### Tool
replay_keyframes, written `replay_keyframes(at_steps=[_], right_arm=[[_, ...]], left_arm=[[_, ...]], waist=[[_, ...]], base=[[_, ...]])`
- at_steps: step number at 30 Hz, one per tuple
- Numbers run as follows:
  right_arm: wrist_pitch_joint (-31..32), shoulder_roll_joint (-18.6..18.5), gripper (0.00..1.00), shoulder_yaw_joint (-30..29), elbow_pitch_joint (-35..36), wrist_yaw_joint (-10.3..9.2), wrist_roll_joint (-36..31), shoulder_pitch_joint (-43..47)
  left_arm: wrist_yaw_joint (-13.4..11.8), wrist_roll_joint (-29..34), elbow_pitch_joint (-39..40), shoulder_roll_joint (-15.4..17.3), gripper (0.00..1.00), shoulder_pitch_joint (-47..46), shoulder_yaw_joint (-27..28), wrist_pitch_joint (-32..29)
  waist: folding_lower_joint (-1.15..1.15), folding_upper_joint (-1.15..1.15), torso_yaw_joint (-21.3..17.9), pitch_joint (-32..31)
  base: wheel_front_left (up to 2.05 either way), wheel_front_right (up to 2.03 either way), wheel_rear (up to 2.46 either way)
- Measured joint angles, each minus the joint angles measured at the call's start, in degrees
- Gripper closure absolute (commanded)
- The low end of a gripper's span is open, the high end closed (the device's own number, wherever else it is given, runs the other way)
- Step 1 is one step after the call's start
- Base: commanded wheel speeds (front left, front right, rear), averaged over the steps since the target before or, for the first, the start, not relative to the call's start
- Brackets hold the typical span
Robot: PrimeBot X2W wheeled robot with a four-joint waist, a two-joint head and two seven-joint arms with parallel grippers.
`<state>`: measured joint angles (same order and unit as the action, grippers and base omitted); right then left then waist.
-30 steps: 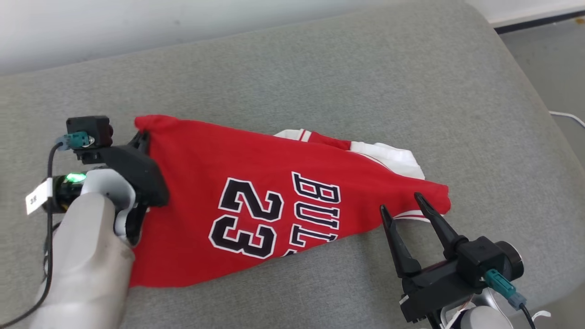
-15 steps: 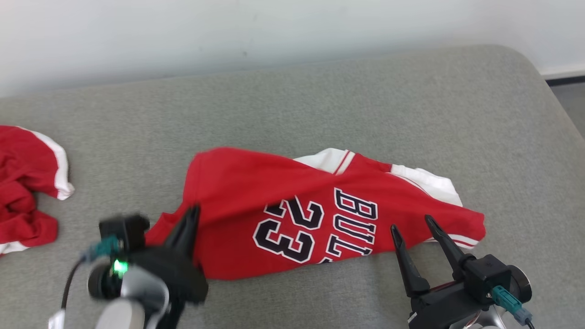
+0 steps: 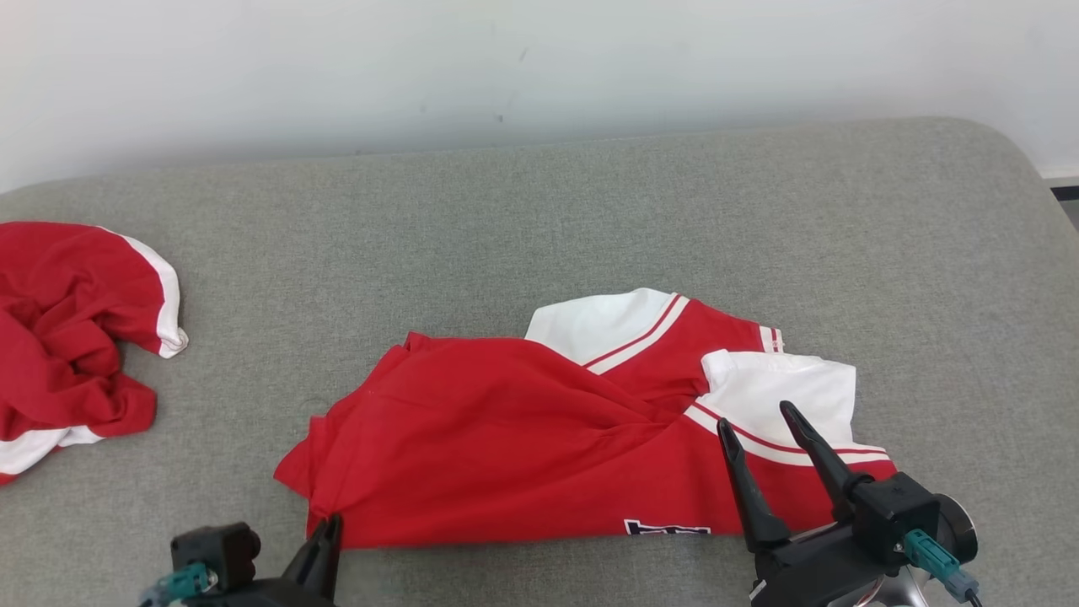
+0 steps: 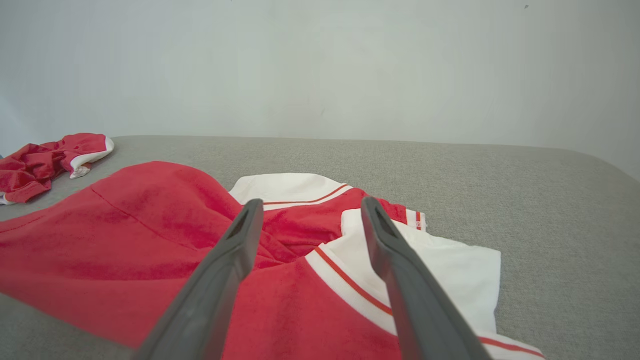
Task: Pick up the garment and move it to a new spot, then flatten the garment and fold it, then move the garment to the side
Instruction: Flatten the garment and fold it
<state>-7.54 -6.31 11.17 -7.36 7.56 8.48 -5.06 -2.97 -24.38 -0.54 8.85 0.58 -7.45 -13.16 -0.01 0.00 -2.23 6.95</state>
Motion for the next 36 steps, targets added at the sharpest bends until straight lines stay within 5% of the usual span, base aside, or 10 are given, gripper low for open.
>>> replay_keyframes(at_steps=[2,3,5,6,9,10,17,27,36], right_arm=[[0.0,0.0,0.0,0.1,-0.1,0.0,0.0,0.0],[0.0,-0.1,0.0,0.1,-0.2,0.0,0.0,0.0],[0.0,-0.1,0.0,0.0,-0.2,0.0,0.1,0.0],[0.0,-0.2,0.0,0.0,-0.2,0.0,0.1,0.0],[0.0,-0.2,0.0,-0.1,-0.4,0.0,0.1,0.0],[0.0,-0.2,0.0,-0.2,-0.4,0.0,0.1,0.0],[0.0,-0.3,0.0,-0.3,-0.7,0.0,0.5,0.4],[1.0,-0.8,0.0,-2.7,-0.9,0.0,1.0,2.7],[3.0,0.6,0.0,-5.7,-1.4,0.0,1.2,5.3]], left_arm=[[-0.5,0.0,-0.5,-0.4,1.0,0.7,-0.1,0.5],[-0.7,0.0,-0.6,-0.8,0.79,1.1,0.0,1.0],[-1.1,-0.2,-1.1,-1.3,0.7,1.8,-0.1,1.4],[-1.3,-0.2,-1.4,-1.4,0.53,2.2,-0.1,1.9],[-1.6,-0.2,-2.4,-1.9,0.5,2.9,-0.4,2.7],[-1.6,-0.2,-2.8,-2.0,0.0,3.3,-0.5,3.0],[-2.0,0.7,-3.6,-1.7,0.0,4.5,-0.4,7.3],[0.5,3.1,-2.2,-1.2,0.0,6.6,1.7,25.4],[2.6,5.2,-0.9,-2.2,0.0,8.9,3.1,28.1]], waist=[[0.0,0.0,0.0,-0.1],[0.0,0.0,-0.1,-0.1],[0.0,0.0,-0.1,-0.3],[0.0,0.0,-0.1,-0.4],[0.0,0.0,-0.1,-0.7],[0.0,0.0,-0.1,-0.9],[0.0,0.0,0.3,-2.1],[0.0,0.01,1.1,-5.0],[0.0,0.0,1.7,-7.5]], base=[[0.0,0.0,0.0],[0.0,0.0,0.0],[0.0,0.0,0.0],[0.0,0.0,0.0],[0.0,0.0,0.0],[0.0,0.0,0.0],[0.0,0.0,0.0],[0.0,0.0,0.0],[0.0,0.0,0.0]])
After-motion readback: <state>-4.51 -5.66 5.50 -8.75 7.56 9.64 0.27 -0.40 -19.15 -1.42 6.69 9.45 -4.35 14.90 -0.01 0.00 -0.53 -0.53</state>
